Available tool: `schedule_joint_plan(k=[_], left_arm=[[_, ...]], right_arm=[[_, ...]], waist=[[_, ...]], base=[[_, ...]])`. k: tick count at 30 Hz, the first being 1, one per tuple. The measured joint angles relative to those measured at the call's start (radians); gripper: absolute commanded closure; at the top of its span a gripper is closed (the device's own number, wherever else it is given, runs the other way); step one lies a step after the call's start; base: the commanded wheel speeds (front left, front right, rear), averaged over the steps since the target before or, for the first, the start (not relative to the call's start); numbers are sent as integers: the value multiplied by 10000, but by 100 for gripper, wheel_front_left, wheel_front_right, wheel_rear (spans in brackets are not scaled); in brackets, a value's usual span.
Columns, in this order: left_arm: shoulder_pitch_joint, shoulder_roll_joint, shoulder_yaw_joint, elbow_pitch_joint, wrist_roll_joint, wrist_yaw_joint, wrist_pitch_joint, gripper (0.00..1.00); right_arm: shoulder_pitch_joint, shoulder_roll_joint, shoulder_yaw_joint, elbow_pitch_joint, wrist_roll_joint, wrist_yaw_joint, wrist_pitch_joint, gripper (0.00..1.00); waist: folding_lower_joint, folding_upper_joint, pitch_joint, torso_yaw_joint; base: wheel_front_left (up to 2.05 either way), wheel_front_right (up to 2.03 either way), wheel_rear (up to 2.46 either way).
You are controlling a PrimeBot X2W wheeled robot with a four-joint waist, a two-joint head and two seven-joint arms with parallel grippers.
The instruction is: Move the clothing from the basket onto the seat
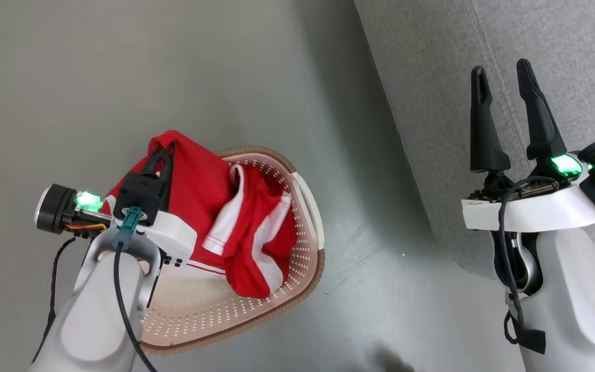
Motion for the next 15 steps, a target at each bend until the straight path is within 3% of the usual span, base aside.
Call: schedule_joint_plan(k=[15], left_arm=[[1223,40,100,-2794,-180,104,-4,100]], right_arm=[[458,-17,-318,330,-583,0,0,0]], waist=[[-1,0,-1307,592]], base=[[0,0,0]])
